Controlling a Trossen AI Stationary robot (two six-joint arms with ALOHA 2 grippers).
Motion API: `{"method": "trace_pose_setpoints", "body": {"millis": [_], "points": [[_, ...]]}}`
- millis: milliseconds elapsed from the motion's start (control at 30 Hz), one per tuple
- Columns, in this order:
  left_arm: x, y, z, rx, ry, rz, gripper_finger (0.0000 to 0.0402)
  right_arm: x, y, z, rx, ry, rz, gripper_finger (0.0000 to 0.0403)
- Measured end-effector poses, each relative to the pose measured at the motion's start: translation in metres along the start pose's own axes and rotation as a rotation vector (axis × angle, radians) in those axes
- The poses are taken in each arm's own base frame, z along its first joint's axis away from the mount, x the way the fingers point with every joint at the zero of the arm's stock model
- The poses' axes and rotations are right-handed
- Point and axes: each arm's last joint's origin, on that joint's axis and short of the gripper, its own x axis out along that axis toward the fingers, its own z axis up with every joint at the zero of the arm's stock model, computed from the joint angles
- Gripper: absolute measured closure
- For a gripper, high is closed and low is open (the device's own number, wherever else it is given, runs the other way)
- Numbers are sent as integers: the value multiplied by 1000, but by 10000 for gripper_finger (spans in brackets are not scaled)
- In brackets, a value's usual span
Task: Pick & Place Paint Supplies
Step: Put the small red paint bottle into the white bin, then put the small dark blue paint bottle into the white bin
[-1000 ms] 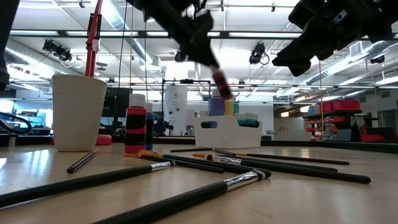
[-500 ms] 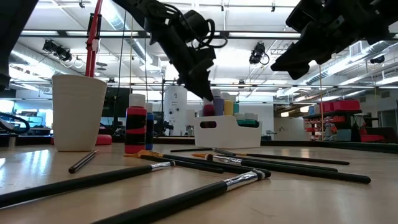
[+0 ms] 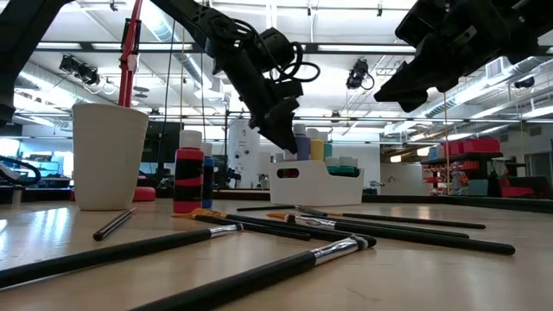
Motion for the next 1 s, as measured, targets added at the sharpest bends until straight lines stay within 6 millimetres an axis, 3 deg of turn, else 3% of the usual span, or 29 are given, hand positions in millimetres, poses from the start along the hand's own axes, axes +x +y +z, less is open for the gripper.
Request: {"method": "trace_pose_setpoints", "body": {"millis": [467,800,1000], "points": [[-8,-5,8,42,10,-8,228,0,0,0,0,-2,0,292],[-58,-32,35,74,234,-80,228,0,0,0,0,2,0,292],[-82,-52,25,57,444,-96,234,0,0,0,5,4,0,292]]}}
